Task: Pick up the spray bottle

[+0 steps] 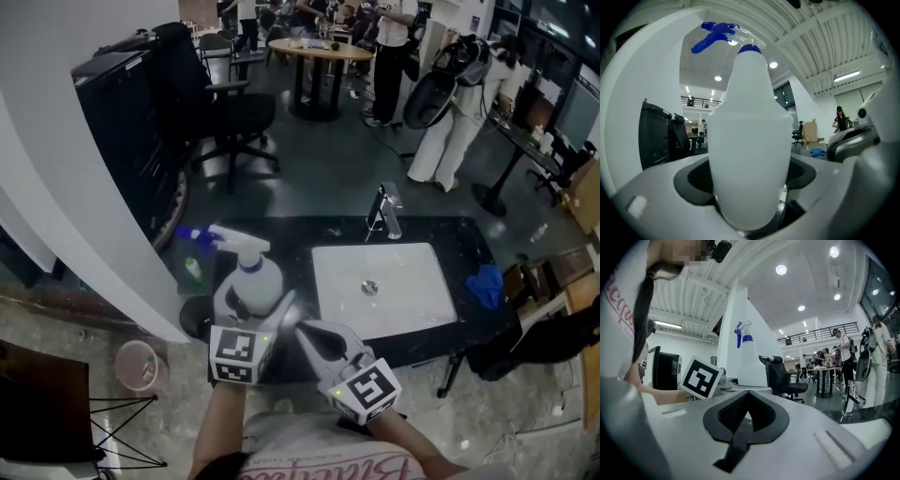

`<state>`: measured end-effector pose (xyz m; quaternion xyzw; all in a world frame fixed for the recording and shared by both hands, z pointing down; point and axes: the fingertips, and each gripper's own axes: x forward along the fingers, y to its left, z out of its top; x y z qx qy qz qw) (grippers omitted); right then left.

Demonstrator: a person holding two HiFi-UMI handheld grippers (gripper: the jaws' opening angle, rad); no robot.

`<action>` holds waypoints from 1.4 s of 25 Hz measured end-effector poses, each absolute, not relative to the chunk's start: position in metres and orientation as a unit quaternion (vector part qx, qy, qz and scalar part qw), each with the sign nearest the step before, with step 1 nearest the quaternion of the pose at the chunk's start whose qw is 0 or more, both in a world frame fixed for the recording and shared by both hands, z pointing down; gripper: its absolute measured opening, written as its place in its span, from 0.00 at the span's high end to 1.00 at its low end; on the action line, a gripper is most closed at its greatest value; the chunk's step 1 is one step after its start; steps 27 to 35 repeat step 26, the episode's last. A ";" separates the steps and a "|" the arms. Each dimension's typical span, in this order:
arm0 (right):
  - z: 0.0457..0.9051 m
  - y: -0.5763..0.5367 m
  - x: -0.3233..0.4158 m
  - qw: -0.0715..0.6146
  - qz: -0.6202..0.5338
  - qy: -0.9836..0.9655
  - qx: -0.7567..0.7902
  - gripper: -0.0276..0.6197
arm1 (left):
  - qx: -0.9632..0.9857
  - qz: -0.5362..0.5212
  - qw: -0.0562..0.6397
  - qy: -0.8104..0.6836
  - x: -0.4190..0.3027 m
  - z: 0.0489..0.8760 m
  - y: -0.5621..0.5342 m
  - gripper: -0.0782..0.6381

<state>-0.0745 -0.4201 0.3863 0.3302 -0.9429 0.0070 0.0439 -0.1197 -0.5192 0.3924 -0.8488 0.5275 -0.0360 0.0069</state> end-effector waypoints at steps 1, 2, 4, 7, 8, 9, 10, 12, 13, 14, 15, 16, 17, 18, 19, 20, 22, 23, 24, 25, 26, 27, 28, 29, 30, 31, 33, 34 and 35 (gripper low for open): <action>0.385 -0.418 -0.074 0.041 0.007 -0.943 0.331 0.96 | -0.849 -0.034 0.008 0.528 -0.119 0.389 -0.512 0.33; 0.383 -0.416 -0.074 0.039 0.006 -0.942 0.332 0.96 | -0.849 -0.032 0.009 0.528 -0.117 0.386 -0.504 0.33; 0.381 -0.412 -0.074 0.036 0.004 -0.943 0.332 0.96 | -0.849 -0.029 0.012 0.527 -0.115 0.381 -0.491 0.33; 0.378 -0.407 -0.075 0.031 0.000 -0.943 0.330 0.96 | -0.848 -0.028 0.017 0.529 -0.113 0.375 -0.475 0.33; 0.378 -0.405 -0.075 0.030 -0.002 -0.944 0.329 0.96 | -0.846 -0.028 0.016 0.532 -0.113 0.374 -0.471 0.33; 0.377 -0.403 -0.075 0.029 -0.002 -0.944 0.328 0.96 | -0.844 -0.028 0.014 0.535 -0.114 0.374 -0.467 0.33; 0.376 -0.401 -0.077 0.028 -0.004 -0.945 0.326 0.96 | -0.843 -0.027 0.012 0.537 -0.116 0.374 -0.463 0.33; 0.374 -0.399 -0.077 0.025 -0.008 -0.944 0.329 0.96 | -0.840 -0.025 0.009 0.542 -0.120 0.374 -0.456 0.33; 0.373 -0.399 -0.075 0.024 -0.009 -0.943 0.333 0.96 | -0.838 -0.024 0.008 0.546 -0.122 0.374 -0.453 0.33; 0.373 -0.399 -0.074 0.022 -0.009 -0.941 0.336 0.96 | -0.835 -0.023 0.007 0.549 -0.124 0.374 -0.450 0.33; 0.373 -0.399 -0.072 0.022 -0.009 -0.940 0.340 0.96 | -0.833 -0.022 0.006 0.552 -0.126 0.374 -0.446 0.33; 0.372 -0.400 -0.070 0.022 -0.011 -0.939 0.343 0.96 | -0.832 -0.021 0.004 0.555 -0.127 0.373 -0.443 0.33; 0.371 -0.401 -0.068 0.021 -0.012 -0.938 0.346 0.96 | -0.831 -0.021 0.002 0.557 -0.128 0.373 -0.440 0.33; 0.370 -0.401 -0.067 0.021 -0.013 -0.937 0.348 0.96 | -0.829 -0.020 0.001 0.558 -0.129 0.373 -0.437 0.33; 0.369 -0.402 -0.066 0.021 -0.013 -0.936 0.350 0.96 | -0.828 -0.018 0.000 0.560 -0.129 0.373 -0.435 0.33; 0.368 -0.402 -0.066 0.022 -0.014 -0.936 0.352 0.96 | -0.828 -0.015 -0.002 0.561 -0.129 0.373 -0.434 0.33; 0.370 -0.403 -0.064 0.027 -0.013 -0.934 0.356 0.96 | -0.827 -0.012 -0.009 0.562 -0.127 0.376 -0.432 0.33; 0.371 -0.404 -0.063 0.029 -0.013 -0.933 0.358 0.96 | -0.828 -0.011 -0.013 0.560 -0.126 0.378 -0.431 0.33; 0.371 -0.405 -0.063 0.030 -0.013 -0.933 0.359 0.96 | -0.830 -0.010 -0.017 0.558 -0.125 0.380 -0.430 0.33; 0.372 -0.405 -0.063 0.030 -0.014 -0.932 0.361 0.96 | -0.832 -0.010 -0.019 0.555 -0.123 0.382 -0.430 0.33; 0.373 -0.406 -0.063 0.030 -0.014 -0.932 0.362 0.96 | -0.833 -0.010 -0.021 0.552 -0.121 0.383 -0.429 0.33; 0.373 -0.406 -0.063 0.030 -0.014 -0.932 0.362 0.96 | -0.833 -0.010 -0.021 0.552 -0.121 0.383 -0.429 0.33; 0.373 -0.406 -0.063 0.030 -0.014 -0.932 0.362 0.96 | -0.833 -0.010 -0.021 0.552 -0.121 0.383 -0.429 0.33; 0.373 -0.406 -0.063 0.030 -0.014 -0.932 0.362 0.96 | -0.833 -0.010 -0.021 0.552 -0.121 0.383 -0.429 0.33; 0.373 -0.406 -0.063 0.030 -0.014 -0.932 0.362 0.96 | -0.833 -0.010 -0.021 0.552 -0.121 0.383 -0.429 0.33; 0.373 -0.406 -0.063 0.030 -0.014 -0.932 0.362 0.96 | -0.833 -0.010 -0.021 0.552 -0.121 0.383 -0.429 0.33; 0.373 -0.406 -0.063 0.030 -0.014 -0.932 0.362 0.96 | -0.833 -0.010 -0.021 0.552 -0.121 0.383 -0.429 0.33; 0.373 -0.406 -0.063 0.030 -0.014 -0.932 0.362 0.96 | -0.833 -0.010 -0.021 0.552 -0.121 0.383 -0.429 0.33; 0.373 -0.406 -0.063 0.030 -0.014 -0.932 0.362 0.96 | -0.833 -0.010 -0.021 0.552 -0.121 0.383 -0.429 0.33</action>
